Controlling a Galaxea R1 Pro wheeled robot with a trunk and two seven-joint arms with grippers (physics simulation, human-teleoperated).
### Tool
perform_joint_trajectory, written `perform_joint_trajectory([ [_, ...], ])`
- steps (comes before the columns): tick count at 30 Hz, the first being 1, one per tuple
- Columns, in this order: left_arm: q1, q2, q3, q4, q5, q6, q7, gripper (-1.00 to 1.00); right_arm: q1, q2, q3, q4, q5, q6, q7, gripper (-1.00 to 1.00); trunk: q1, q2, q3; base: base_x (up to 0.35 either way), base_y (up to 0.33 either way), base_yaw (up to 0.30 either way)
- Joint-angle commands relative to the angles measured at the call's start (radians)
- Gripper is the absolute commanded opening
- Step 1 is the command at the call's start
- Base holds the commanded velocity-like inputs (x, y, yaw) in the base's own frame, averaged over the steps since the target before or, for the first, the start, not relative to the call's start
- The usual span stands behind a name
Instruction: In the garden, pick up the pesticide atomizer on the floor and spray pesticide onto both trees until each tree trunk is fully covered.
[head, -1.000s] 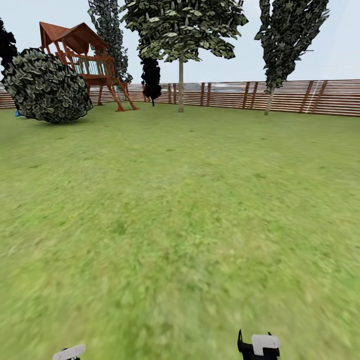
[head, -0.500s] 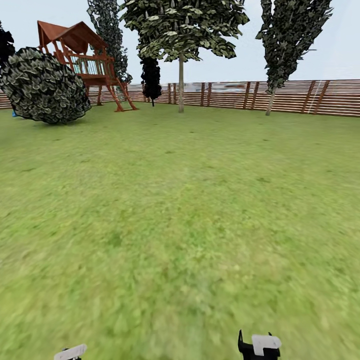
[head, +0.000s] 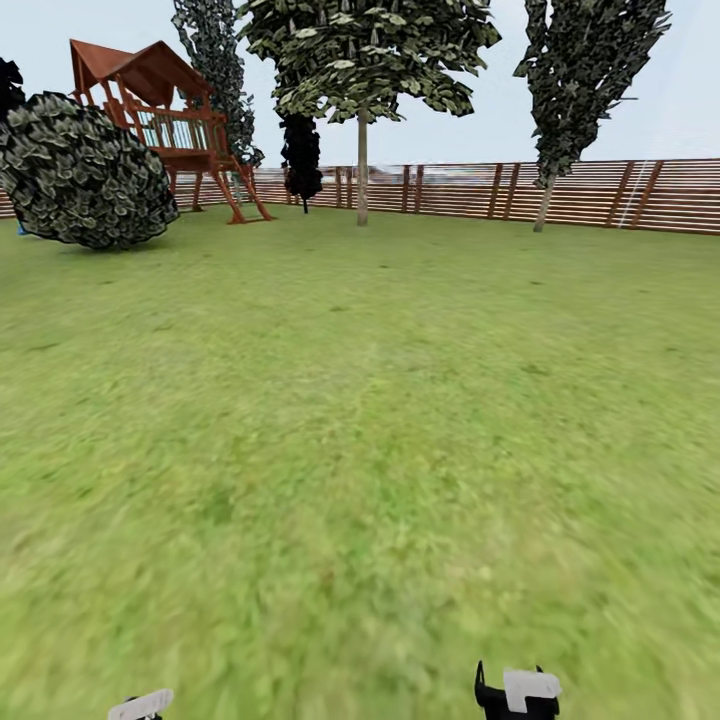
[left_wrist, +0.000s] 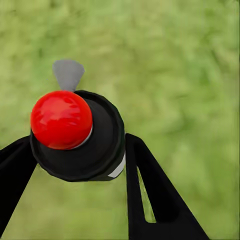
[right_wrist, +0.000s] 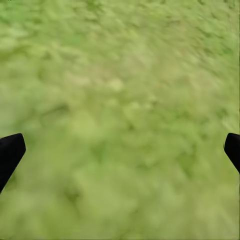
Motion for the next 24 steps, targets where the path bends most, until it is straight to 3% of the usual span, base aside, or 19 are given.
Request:
perform_joint_trajectory([
  [1, -0.001, 0.000, 0.005, 0.001, -0.005, -0.004, -0.001, -1.00, -0.001, 0.000, 0.004, 0.008, 0.007, 0.002, -0.010, 1.00, 0.000, 0.000, -0.001, 0.339, 0.000, 0.000],
  [24, -0.001, -0.001, 0.005, 0.002, -0.005, -0.004, -0.001, -1.00, 0.014, -0.003, 0.004, 0.045, 0.008, 0.006, -0.010, 1.00, 0.000, 0.000, -0.001, 0.339, 0.000, 0.000],
])
